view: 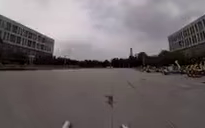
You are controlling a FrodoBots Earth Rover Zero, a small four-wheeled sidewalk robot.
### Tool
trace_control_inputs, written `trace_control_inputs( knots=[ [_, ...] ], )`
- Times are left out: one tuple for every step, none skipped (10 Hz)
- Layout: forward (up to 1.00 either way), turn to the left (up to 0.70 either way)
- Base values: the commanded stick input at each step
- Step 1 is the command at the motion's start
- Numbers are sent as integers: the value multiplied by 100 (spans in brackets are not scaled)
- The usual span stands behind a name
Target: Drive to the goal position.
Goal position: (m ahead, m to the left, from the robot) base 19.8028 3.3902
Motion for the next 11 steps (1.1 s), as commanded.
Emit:
trace_control_inputs(
  knots=[
    [70,0],
    [70,0],
    [70,-7],
    [70,-18],
    [70,-6],
    [70,0],
    [70,-5],
    [70,-19],
    [70,-8],
    [70,0],
    [70,0]
  ],
)
